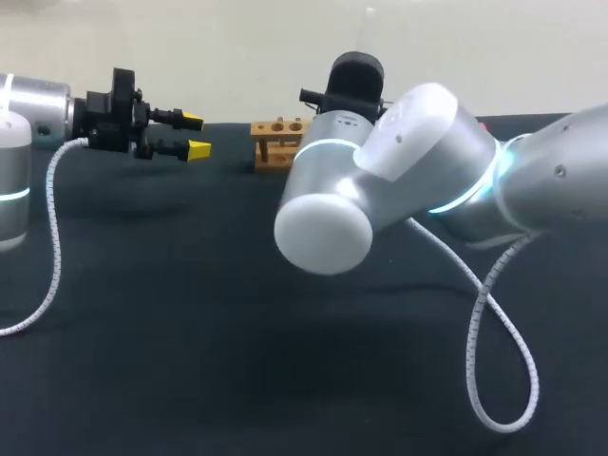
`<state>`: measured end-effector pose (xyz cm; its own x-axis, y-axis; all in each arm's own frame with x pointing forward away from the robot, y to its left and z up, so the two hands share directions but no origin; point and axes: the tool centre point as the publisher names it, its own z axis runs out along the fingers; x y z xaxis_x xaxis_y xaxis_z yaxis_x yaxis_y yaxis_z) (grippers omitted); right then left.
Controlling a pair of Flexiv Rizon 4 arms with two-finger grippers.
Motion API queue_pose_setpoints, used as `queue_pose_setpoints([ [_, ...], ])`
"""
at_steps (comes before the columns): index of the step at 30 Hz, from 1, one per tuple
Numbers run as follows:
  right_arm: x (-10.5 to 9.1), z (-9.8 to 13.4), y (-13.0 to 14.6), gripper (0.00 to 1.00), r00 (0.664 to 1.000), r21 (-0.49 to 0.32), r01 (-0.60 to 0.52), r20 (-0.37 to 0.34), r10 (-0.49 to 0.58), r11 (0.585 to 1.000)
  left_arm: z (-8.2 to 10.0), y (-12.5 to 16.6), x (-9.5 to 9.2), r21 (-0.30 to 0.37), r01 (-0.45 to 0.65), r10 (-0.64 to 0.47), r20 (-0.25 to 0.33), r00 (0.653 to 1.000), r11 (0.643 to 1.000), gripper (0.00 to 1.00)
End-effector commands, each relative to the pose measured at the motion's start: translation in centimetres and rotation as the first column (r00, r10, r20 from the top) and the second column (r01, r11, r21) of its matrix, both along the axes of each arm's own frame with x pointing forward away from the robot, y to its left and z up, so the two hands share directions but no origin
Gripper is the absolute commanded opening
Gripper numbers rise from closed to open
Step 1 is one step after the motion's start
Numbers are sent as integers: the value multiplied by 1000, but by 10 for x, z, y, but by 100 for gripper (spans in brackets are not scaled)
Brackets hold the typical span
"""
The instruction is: Grasp the test tube, adjust it, and insert it.
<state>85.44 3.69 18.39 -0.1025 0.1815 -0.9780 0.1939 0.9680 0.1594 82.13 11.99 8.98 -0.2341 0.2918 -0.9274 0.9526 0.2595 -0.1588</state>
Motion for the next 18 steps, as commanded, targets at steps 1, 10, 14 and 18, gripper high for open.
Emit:
queue_pose_setpoints([
  [1, 10, -1, -2, 0, 999, -10, -5, 35, 6, 1000, -1, 0, -2, -2, -5, 5, 5, 1000, 1000, 100],
  [10, 30, -3, -6, 0, 996, -27, -9, 90, 11, 1000, -1, 0, -2, -2, -5, 5, 5, 1000, 1000, 100],
  [14, 38, -5, -8, 0, 994, -29, -11, 104, 14, 1000, -1, 0, -2, -2, -5, 5, 5, 1000, 1000, 100],
  [18, 43, -7, -8, 0, 994, -30, -17, 111, 20, 999, -1, 0, -2, -2, -5, 5, 5, 1000, 1000, 100],
])
